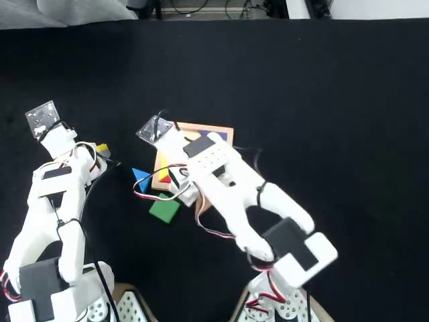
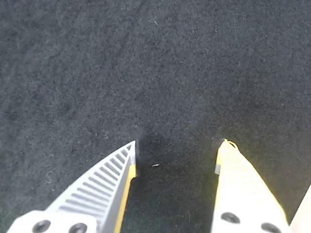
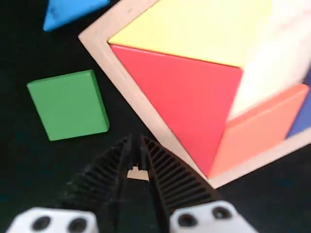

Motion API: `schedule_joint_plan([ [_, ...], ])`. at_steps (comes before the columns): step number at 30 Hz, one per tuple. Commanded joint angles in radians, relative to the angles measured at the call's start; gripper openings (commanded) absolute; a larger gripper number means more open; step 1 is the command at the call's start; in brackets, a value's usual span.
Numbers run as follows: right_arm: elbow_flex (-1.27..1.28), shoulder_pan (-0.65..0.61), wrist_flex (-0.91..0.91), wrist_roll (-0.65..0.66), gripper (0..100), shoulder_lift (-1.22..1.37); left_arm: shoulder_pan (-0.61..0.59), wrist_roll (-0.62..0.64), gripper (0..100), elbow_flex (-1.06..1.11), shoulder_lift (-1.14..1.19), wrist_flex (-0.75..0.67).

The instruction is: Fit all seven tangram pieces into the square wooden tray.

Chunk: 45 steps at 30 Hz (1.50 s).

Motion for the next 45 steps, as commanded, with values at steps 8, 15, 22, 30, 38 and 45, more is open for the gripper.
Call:
schedule_joint_plan([
  [8,0.005,-0.017,0.044,-0.008,1.1,0.073,0.005,-0.012,26,-0.051,-0.006,-0.018],
  [15,0.097,-0.021,0.052,-0.008,1.1,0.039,0.005,-0.012,26,-0.051,-0.006,-0.02],
  [22,0.239,-0.021,0.109,-0.003,1.1,-0.277,0.005,-0.012,26,-0.051,-0.006,-0.02],
  [30,0.441,-0.002,0.11,0.058,1.1,-0.671,0.007,-0.012,26,-0.051,-0.006,-0.02],
  [38,0.389,-0.04,0.058,0.069,1.1,-0.526,0.004,-0.012,26,-0.051,-0.006,-0.018],
  [45,0.386,-0.018,-0.091,0.071,1.1,-0.262,0.002,-0.012,26,-0.051,-0.006,-0.017],
])
